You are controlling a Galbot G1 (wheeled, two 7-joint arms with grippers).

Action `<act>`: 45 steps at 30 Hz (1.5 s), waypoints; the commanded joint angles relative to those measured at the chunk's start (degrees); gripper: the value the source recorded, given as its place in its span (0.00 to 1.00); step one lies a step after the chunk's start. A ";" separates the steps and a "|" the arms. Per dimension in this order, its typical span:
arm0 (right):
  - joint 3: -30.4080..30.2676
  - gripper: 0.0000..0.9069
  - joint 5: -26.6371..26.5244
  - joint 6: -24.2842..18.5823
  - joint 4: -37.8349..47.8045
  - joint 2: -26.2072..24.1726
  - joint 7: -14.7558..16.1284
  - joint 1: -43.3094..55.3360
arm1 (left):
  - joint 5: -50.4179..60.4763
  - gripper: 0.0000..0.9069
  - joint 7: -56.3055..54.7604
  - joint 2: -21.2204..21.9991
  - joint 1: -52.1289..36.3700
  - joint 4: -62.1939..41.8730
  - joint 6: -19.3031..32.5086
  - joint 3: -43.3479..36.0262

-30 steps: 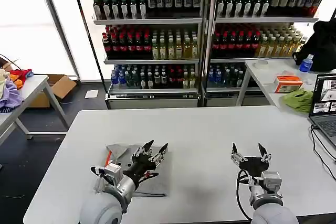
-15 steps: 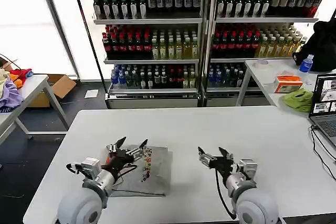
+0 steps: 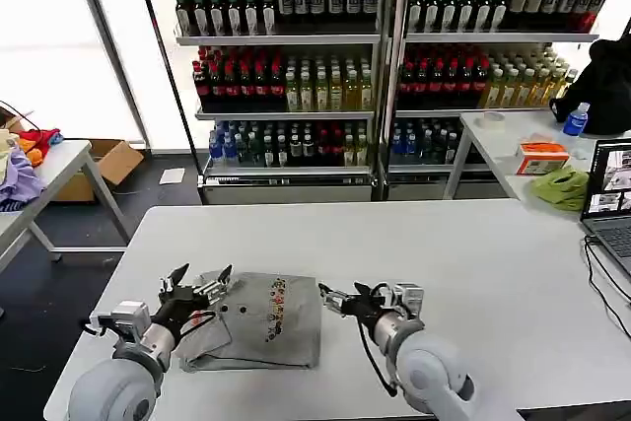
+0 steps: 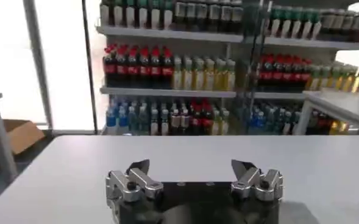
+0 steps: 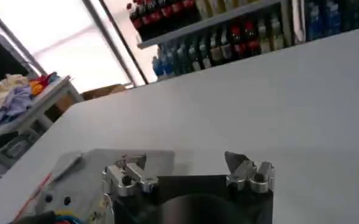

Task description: Fold and organize the clothes.

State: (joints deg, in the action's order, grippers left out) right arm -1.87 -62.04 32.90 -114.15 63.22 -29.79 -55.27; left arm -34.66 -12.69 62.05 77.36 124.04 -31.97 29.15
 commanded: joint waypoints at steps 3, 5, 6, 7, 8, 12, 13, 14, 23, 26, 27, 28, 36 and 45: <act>-9.79 1.00 -3.70 0.36 8.12 2.14 -2.88 8.23 | 1.68 1.00 -0.28 0.15 1.51 -0.67 -0.51 2.91; -10.33 1.00 -3.61 0.35 9.25 2.75 -2.82 8.82 | 1.68 1.00 -0.28 0.27 1.51 -0.72 -0.50 2.95; -10.62 0.94 -3.43 0.35 9.80 3.12 -2.64 9.01 | 1.69 1.00 -0.27 0.32 1.53 -0.72 -0.50 3.02; -10.85 0.91 -3.23 0.35 10.09 3.44 -2.58 9.16 | 1.68 1.00 -0.29 0.39 1.57 -0.84 -0.49 3.11; -11.14 0.79 -2.86 0.34 10.58 3.97 -2.51 9.26 | 1.67 1.00 -0.30 0.43 1.62 -0.86 -0.47 3.20; -11.91 0.21 -2.37 0.38 10.83 4.85 -2.85 9.30 | 1.44 1.00 -0.31 0.44 1.71 -0.85 -0.48 3.49; -11.96 0.10 -2.33 0.36 10.98 4.90 -2.83 9.29 | 1.43 1.00 -0.30 0.54 1.68 -0.81 -0.48 3.49; -11.97 0.00 -2.34 0.35 11.10 4.90 -2.76 9.29 | 1.45 1.00 -0.30 0.63 1.64 -0.80 -0.49 3.47; -10.85 0.00 -1.27 0.21 10.74 3.90 -3.18 8.58 | 1.66 1.00 -0.22 1.85 2.00 -0.52 -0.33 3.42; -10.26 0.00 -1.17 0.19 10.66 3.36 -3.07 8.51 | 1.68 1.00 -0.21 1.79 2.04 -0.41 -0.32 3.51; -9.91 0.00 -1.04 0.19 10.53 3.25 -3.08 8.33 | 1.66 1.00 -0.16 1.76 2.08 -0.22 -0.33 3.60; -9.53 0.00 -0.93 0.21 10.29 3.05 -3.09 8.18 | 1.65 1.00 -0.15 1.74 2.11 -0.17 -0.33 3.65; -5.61 0.00 -1.61 0.30 7.75 -2.97 -1.64 6.85 | 1.82 1.00 0.02 1.88 2.71 -0.01 -0.25 3.52; 1.04 0.00 -2.98 0.33 7.01 -13.16 1.78 4.93 | 2.19 1.00 -0.14 2.53 2.09 -0.03 -0.33 2.33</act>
State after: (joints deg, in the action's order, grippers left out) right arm -6.74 -64.43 33.20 -106.67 59.68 -30.53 -49.43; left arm -32.71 -12.83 64.27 79.47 124.02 -32.25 31.95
